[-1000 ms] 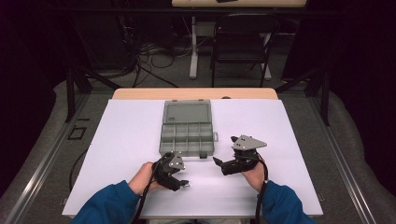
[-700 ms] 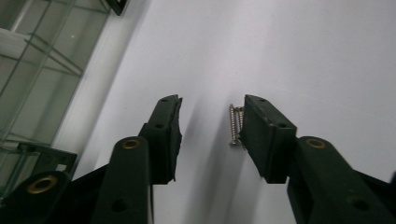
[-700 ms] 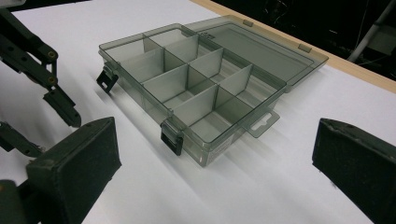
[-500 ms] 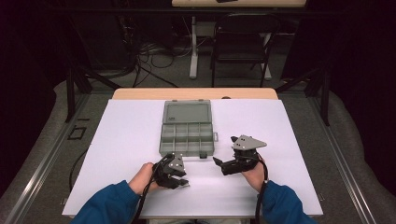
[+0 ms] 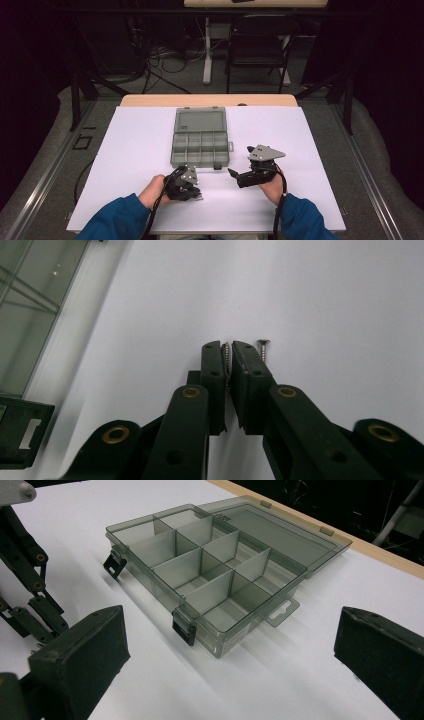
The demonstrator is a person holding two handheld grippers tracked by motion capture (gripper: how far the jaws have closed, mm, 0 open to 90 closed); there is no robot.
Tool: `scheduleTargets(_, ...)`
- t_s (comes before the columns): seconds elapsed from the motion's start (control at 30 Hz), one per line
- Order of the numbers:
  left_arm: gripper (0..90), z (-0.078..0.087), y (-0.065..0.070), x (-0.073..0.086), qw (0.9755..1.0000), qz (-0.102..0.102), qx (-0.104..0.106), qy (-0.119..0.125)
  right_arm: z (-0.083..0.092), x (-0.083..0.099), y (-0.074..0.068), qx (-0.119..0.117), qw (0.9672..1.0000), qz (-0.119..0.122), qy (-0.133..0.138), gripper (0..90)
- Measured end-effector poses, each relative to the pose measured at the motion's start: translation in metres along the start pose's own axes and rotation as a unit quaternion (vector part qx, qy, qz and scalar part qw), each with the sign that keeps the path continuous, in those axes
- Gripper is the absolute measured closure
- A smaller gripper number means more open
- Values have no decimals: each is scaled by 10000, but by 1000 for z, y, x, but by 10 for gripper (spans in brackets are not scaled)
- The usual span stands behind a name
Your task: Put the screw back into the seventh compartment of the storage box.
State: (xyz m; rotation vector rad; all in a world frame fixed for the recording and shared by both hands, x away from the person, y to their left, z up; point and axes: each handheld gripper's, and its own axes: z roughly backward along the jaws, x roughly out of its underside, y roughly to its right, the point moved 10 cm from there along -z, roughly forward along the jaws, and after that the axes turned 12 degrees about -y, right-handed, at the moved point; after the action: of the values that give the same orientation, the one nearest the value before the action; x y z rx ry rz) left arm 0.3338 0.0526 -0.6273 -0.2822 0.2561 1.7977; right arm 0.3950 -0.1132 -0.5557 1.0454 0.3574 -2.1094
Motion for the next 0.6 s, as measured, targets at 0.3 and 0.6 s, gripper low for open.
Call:
scheduleTargets(0.3,866,2,1,-1,10000,-37,-40,36,0,0,0,3,10000,7,3,0)
scheduleTargets(0.6,867,8,-2,-4,9998,-13,-139,120,0,0,0,11,10000,21,16,0)
